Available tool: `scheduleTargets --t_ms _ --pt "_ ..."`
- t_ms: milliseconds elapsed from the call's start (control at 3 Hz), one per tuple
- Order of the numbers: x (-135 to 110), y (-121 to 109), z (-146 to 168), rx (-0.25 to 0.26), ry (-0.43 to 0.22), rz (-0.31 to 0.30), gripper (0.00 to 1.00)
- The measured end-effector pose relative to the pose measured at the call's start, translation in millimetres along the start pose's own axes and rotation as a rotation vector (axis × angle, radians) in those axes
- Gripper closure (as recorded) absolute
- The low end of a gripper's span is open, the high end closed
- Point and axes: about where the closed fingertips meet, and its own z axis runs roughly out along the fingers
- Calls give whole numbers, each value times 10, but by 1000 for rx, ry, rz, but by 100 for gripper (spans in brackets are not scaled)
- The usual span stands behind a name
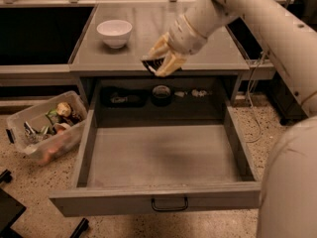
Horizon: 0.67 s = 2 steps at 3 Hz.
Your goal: Pick rxbar chocolate from top drawer and place on counter
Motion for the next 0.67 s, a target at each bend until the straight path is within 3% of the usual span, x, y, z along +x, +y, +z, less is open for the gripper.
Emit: scheduleTargets --t_ms 333,667 --pt "-202 -441 -105 13 16 -93 100" --pt "-42 -864 -113 91 24 -129 100"
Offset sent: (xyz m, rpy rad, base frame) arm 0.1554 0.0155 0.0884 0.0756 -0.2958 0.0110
